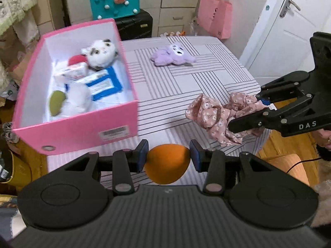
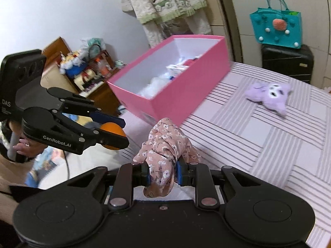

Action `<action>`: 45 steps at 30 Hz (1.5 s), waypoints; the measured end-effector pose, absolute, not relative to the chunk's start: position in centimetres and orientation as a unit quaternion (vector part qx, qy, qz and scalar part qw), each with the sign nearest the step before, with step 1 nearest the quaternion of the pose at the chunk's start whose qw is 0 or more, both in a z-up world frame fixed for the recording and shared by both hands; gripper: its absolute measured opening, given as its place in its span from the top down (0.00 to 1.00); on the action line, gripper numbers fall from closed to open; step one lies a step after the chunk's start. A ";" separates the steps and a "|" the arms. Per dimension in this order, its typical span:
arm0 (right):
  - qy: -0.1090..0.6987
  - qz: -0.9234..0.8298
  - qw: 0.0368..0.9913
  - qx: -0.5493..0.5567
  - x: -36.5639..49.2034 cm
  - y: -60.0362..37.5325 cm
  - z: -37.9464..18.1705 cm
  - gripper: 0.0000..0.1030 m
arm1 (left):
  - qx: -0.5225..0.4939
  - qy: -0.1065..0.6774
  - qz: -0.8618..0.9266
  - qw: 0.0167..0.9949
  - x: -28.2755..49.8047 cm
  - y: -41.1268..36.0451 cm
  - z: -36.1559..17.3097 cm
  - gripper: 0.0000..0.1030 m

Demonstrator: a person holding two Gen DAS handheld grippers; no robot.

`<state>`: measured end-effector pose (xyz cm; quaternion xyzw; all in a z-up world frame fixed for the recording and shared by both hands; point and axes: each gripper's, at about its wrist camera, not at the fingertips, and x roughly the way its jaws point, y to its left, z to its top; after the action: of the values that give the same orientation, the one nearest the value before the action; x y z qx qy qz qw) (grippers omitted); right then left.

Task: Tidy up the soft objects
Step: 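Carry the floral cloth and orange sponge over the pink box with both grippers, then open both grippers to drop the cloth and sponge into the box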

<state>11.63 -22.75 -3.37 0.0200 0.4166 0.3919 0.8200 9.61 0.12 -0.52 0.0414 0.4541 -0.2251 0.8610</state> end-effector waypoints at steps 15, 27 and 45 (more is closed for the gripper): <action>0.348 0.426 0.834 0.032 14.8 -15.7 2.2 0.73 | 0.027 0.350 -0.179 0.919 11.2 8.6 4.5 0.59; 0.354 0.375 0.856 -0.034 21.5 -9.4 -0.2 0.72 | 0.019 0.351 -0.141 0.926 19.0 10.5 0.4 0.59; 0.360 0.364 0.846 -0.152 23.5 -5.6 -3.6 0.45 | 0.041 0.367 -0.105 0.923 21.6 9.5 -1.9 0.43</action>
<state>23.55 -5.60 -3.64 -0.1518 0.3601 0.3636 0.8456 21.60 9.51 -1.92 0.0413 0.3668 -0.1045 0.9235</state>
